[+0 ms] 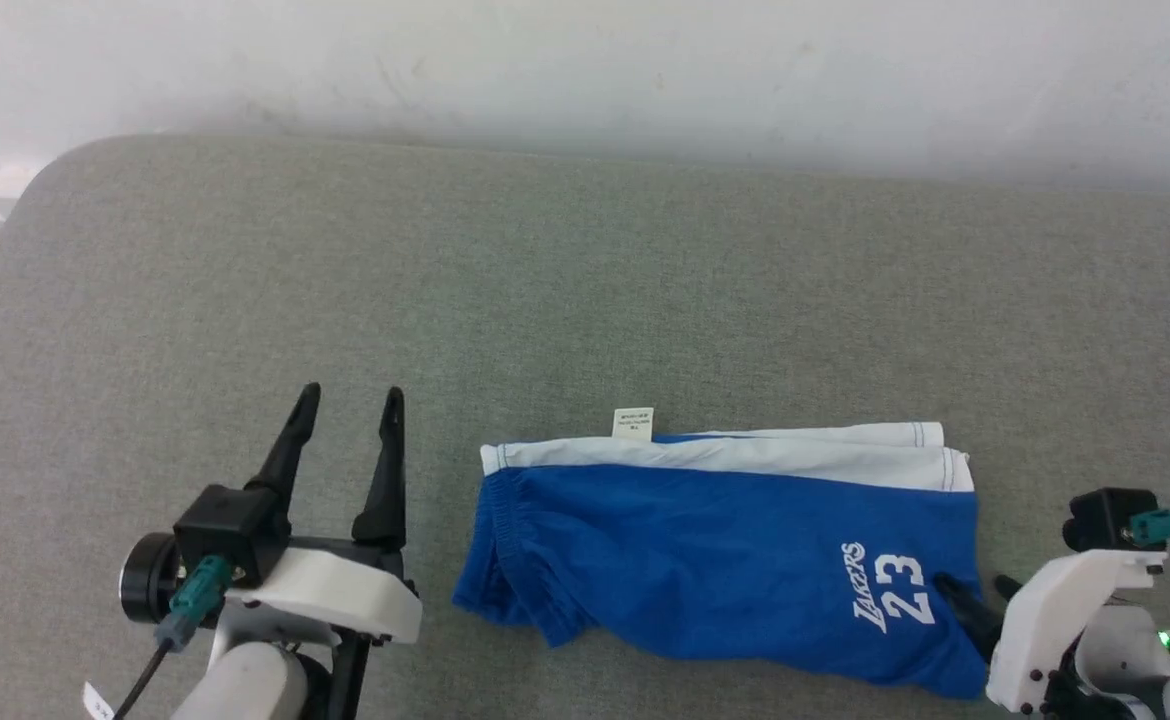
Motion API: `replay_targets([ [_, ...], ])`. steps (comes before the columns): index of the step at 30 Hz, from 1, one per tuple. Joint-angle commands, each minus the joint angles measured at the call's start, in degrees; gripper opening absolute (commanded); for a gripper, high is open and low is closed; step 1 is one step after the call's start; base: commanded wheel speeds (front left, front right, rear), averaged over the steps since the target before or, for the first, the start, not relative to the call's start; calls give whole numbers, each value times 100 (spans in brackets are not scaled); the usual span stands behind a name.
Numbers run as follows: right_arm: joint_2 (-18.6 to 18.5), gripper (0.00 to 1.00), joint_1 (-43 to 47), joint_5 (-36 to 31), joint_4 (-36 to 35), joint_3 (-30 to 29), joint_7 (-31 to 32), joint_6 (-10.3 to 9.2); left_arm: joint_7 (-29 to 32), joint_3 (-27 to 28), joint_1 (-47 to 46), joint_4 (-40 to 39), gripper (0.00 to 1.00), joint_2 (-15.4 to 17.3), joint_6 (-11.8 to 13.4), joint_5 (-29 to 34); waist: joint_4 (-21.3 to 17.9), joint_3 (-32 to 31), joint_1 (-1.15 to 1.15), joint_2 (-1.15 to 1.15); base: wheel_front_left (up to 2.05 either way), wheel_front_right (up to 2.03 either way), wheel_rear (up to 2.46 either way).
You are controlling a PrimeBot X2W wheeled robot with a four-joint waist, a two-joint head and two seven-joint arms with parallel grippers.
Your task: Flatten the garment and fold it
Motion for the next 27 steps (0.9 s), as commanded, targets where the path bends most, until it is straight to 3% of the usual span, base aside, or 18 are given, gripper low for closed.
replay_targets([
  [1,-4,100,-96,35,90,43,47,-4,-28,79,87,0,100,-51,-55,94,32,18,0,0,0,0,0],
  [4,7,98,-171,118,477,207,200,-4,-31,311,202,7,100,-195,-202,295,92,26,0,0,0,0,0],
  [5,-4,48,-173,158,570,308,286,-4,-31,381,238,9,100,-241,-253,354,105,28,0,0,0,0,0],
  [6,0,31,-172,221,639,378,354,-4,-32,449,277,19,100,-288,-297,406,118,22,0,0,0,0,0],
  [7,0,8,-170,290,681,445,409,-4,-32,512,315,28,100,-329,-340,459,126,18,0,0,0,0,0],
  [8,-18,0,-172,333,690,520,442,-4,-32,575,351,32,100,-367,-379,507,127,18,0,0,0,0,0],
  [19,-385,0,-156,493,55,722,132,-4,-33,1014,724,160,100,-593,-662,859,-1,-112,0,0,0,0,0],
  [27,-537,0,380,274,-454,-238,176,-4,-33,1117,903,265,100,-636,-745,989,-57,-264,0,0,0,0,0],
])
